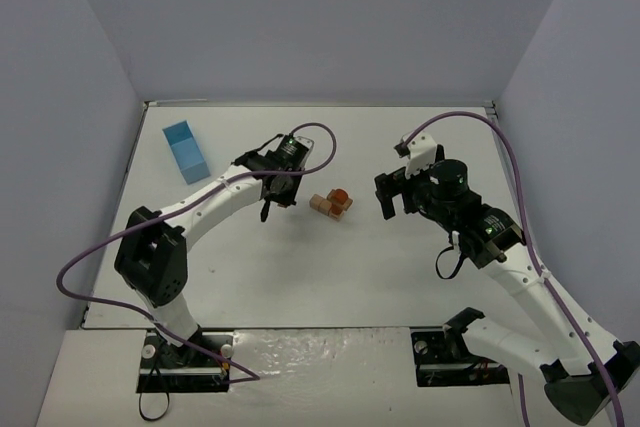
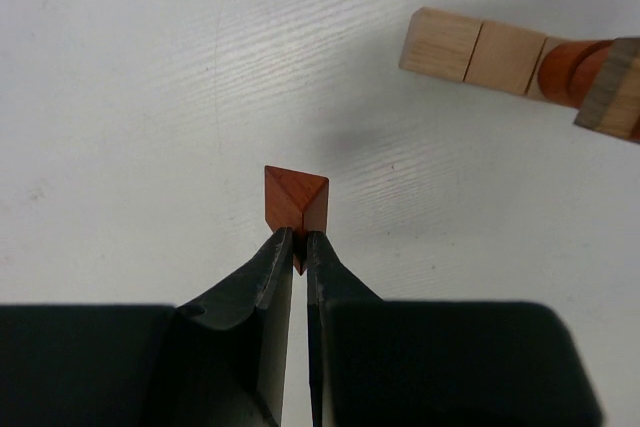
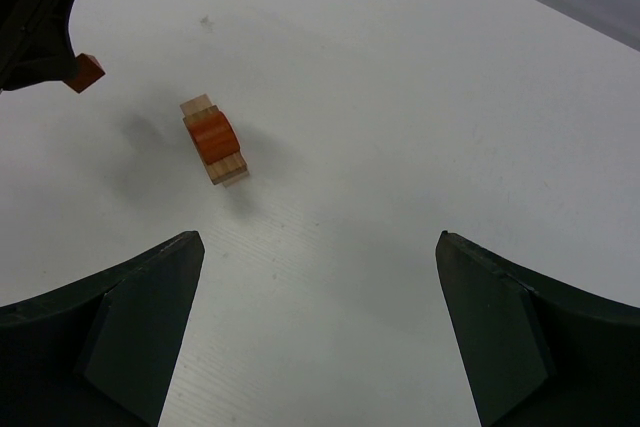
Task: Build the wood block tower
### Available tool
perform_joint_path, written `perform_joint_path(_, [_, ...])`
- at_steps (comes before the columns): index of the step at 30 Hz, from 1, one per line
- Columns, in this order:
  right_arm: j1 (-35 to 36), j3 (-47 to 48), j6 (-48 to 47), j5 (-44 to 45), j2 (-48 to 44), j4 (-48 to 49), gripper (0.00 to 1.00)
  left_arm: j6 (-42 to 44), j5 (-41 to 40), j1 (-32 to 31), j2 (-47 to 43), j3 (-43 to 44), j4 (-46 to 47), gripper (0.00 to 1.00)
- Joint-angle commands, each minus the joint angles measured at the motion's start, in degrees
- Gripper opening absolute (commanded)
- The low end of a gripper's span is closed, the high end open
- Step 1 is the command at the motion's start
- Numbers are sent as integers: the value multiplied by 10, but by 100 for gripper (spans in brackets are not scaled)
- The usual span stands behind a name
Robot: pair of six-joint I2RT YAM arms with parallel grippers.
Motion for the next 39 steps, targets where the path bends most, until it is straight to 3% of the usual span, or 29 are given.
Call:
perform_joint_path(1, [-7,24,-2,13,-10,22,100,18,-1,-6,1,55,3,0])
perform_joint_path(19, [-22,19,-8,43,-34,6,100,35,17,-37,101,167,5,0])
perform_joint_path(39, [-34,21,-18,43,-37,-10,100,21,18,-49,157,196,2,0])
